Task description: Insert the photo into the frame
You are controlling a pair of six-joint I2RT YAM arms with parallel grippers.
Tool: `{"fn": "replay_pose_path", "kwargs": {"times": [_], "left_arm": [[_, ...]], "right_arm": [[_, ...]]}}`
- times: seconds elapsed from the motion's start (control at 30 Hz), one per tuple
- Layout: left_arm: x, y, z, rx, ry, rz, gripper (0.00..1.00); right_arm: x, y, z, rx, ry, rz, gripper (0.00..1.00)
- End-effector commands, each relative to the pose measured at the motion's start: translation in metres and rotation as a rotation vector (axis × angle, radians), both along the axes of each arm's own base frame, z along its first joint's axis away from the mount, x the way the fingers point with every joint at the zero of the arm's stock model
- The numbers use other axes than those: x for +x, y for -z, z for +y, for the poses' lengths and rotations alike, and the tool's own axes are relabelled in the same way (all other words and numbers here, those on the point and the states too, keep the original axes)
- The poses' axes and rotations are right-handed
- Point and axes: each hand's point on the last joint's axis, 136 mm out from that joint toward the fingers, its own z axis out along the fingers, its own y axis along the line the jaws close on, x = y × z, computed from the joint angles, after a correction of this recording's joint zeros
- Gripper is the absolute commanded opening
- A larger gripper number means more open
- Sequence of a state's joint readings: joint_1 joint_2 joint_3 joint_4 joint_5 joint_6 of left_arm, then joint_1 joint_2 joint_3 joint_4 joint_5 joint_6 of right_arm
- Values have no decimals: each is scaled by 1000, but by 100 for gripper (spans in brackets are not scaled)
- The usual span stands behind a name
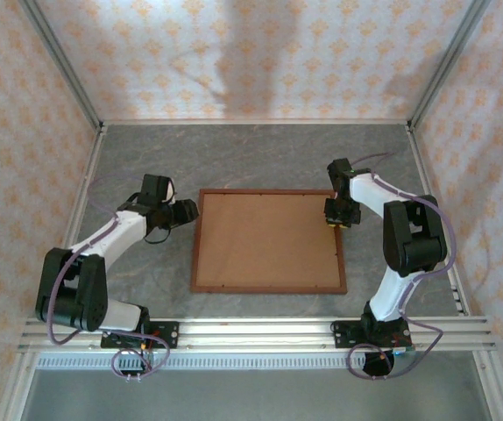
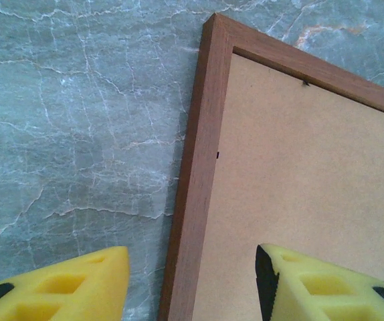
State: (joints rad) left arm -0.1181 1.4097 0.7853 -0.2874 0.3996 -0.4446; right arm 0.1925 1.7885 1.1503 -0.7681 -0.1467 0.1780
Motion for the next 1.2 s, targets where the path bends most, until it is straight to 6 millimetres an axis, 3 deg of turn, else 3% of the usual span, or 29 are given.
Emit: {"fn": "replay_pose_path", "kwargs": {"times": [0.0, 0.17, 0.63, 1.17], "left_arm": [[5, 5, -2, 17, 11, 43, 50], [22, 13, -5, 20, 10, 76, 43], [38, 45, -16, 39, 45, 143, 31], [43, 62, -16, 66, 65, 167, 31]], "right_arm": [[9, -6, -5, -4, 16, -26, 22], [9, -11, -4, 5, 15, -34, 22], [7, -4, -4, 16, 21, -16, 22], [6, 0, -2, 24, 20, -2, 22]]}}
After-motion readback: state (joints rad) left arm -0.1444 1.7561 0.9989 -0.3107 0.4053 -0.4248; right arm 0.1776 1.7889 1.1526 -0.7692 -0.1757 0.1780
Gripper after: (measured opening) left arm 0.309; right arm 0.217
